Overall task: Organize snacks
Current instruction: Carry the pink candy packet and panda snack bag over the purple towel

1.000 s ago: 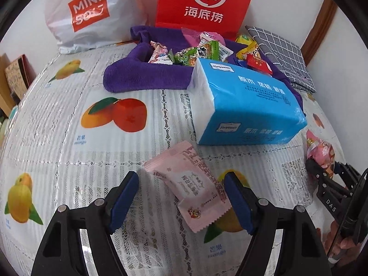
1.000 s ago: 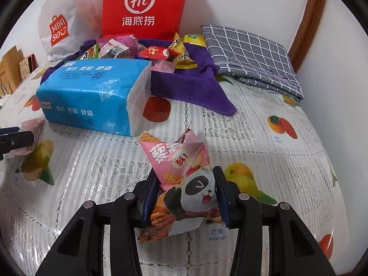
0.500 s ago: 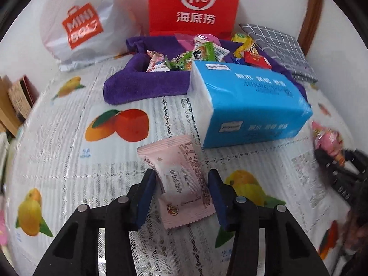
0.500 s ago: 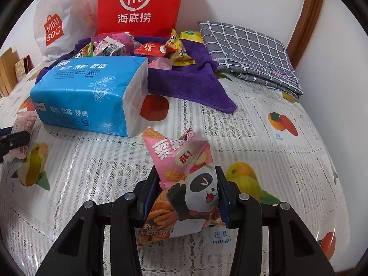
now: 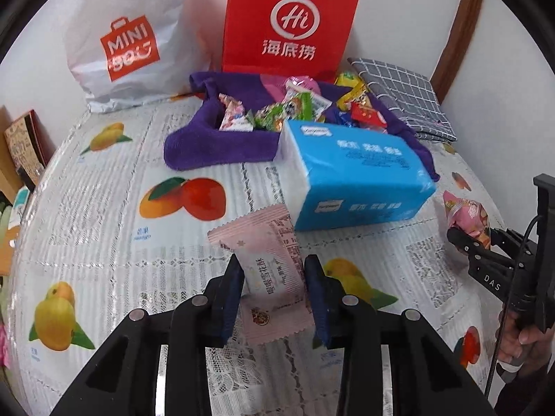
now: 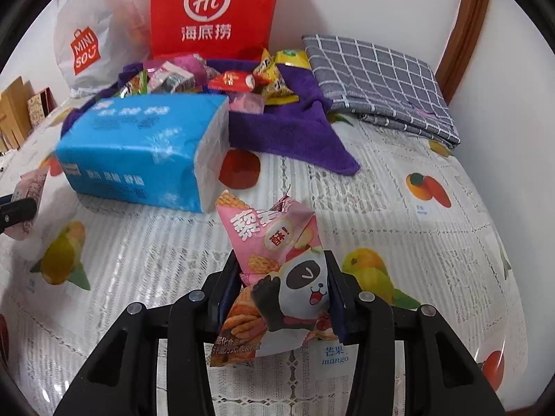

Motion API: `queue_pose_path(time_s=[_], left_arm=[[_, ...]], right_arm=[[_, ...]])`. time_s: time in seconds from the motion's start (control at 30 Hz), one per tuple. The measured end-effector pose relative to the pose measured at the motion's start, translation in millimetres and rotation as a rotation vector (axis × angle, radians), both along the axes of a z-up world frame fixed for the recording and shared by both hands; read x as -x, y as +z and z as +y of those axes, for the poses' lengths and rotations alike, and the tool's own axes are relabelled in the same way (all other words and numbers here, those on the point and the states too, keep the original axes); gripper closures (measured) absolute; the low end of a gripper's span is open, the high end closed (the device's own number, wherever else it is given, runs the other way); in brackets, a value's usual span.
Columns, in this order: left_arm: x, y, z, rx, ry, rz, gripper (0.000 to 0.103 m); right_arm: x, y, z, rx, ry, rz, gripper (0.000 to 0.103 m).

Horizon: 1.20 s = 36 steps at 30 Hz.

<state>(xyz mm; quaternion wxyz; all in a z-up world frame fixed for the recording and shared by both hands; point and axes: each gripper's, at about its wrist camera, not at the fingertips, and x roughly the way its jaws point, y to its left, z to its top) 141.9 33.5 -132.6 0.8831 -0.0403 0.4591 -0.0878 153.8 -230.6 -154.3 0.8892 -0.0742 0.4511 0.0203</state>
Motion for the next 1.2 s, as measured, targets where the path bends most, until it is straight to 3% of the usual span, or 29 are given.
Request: queue_pose_path(time_s=[0.3,0.63,1.2], left_arm=[[0,35,-15,0.040,-0.027,-0.027,0.069],[-18,68,-27,0.041,-0.045,-0.066,0.069],[-48,92,-36,0.015,-0.050,-0.093,0.069]], right_arm=[[4,43,7,-0.064,0.041,-0.066,0.060],[-8,88,23,-0.057,0.094,-0.152,0.060],[-41,111,28,-0.087,0.103,-0.184,0.060]])
